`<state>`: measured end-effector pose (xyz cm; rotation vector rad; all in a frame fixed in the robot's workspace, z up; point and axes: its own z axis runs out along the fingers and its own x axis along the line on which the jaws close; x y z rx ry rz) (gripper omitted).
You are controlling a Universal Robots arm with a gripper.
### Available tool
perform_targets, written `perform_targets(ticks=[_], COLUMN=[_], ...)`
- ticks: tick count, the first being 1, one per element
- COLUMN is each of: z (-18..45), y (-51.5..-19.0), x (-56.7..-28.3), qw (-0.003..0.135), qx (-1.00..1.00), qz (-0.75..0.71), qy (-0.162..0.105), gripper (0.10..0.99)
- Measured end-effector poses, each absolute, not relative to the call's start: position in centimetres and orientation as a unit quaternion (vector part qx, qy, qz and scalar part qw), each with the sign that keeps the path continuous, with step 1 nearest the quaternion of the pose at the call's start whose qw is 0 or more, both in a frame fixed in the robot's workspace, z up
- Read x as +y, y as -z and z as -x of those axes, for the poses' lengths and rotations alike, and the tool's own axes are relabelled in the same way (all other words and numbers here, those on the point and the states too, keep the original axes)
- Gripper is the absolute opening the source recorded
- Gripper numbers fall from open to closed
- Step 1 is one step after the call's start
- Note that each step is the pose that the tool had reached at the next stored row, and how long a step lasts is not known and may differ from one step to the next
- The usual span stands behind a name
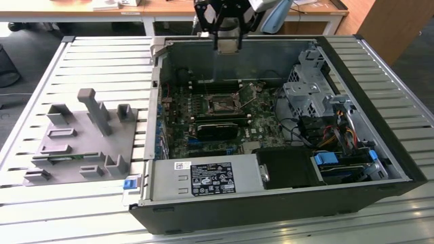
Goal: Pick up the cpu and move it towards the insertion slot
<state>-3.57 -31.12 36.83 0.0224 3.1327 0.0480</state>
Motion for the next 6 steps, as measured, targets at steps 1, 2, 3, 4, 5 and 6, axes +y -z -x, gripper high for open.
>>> perform_targets(ticks=[1, 2, 3, 4, 5, 6], z=[3.5, 3.49, 3.49, 3.49, 3.49, 3.49], y=[-36.83, -36.83, -36.83, -36.83, -36.83, -36.83], x=[-31.12, -31.12, -31.12, -31.11, -31.11, -31.11], qw=[0.004, 0.004, 0.004, 0.004, 0.004, 0.004], qx=[1.0, 1.0, 1.0, 1.0, 1.0, 1.0], qz=[-0.007, -0.007, -0.007, -0.007, -0.007, -0.007], qy=[-0.015, -0.015, -0.015, -0.015, -0.015, -0.015], gripper=[0.541, 0.541, 0.541, 0.541, 0.541, 0.541])
